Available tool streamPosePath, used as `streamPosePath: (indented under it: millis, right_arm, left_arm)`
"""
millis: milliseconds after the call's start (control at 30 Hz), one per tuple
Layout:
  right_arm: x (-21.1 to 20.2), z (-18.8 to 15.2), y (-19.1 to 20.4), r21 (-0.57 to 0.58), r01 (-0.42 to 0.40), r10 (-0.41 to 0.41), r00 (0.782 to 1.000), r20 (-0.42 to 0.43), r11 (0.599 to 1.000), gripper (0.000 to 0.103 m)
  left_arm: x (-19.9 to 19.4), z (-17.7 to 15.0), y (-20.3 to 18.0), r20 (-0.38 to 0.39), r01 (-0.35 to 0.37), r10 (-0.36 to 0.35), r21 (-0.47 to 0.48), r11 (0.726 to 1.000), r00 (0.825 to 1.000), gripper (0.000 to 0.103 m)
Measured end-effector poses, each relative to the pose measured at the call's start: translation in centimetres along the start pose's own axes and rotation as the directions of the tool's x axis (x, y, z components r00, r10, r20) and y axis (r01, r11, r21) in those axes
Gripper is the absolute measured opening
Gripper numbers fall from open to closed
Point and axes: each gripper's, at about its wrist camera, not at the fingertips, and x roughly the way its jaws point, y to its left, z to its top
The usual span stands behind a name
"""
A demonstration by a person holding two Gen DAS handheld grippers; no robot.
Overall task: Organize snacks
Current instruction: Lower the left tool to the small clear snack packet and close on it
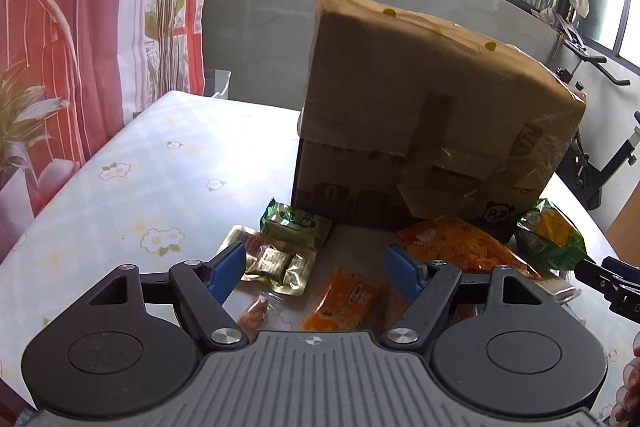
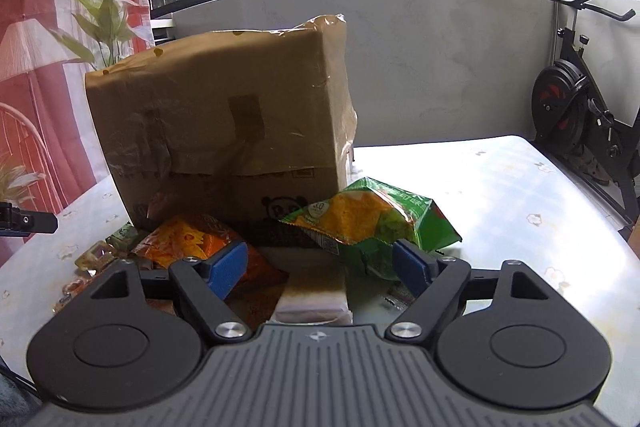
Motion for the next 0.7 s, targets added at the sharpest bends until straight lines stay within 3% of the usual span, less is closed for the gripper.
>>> streamPosePath:
  millis: [267, 467, 700]
  right_arm:
    - [0.6, -2.4, 1.4, -0.053, -0.027, 0.025, 0.999, -0.039, 0.998, 0.080]
    - [0.8, -2.6, 2.5, -0.092, -0.053, 0.050, 0.998, -0.033, 0.994, 0.080]
    - [1.0, -2.9, 2.9, -0.100, -0.043, 0.040, 0.999, -0.031, 0.994, 0.080]
  left_arm:
    - [0.5, -1.5, 0.4, -0.026, -0.021, 0.021, 0.007, 1.000, 0.999, 0.078]
    - [0.3, -1.5, 2.7, -0.021, -0.066, 0.065, -0.073, 0.995, 0.998, 0.074]
    - [1.2, -2.1, 3.1, -0.069, -0.112, 0.110, -0.014, 0.994, 0.992, 0.069]
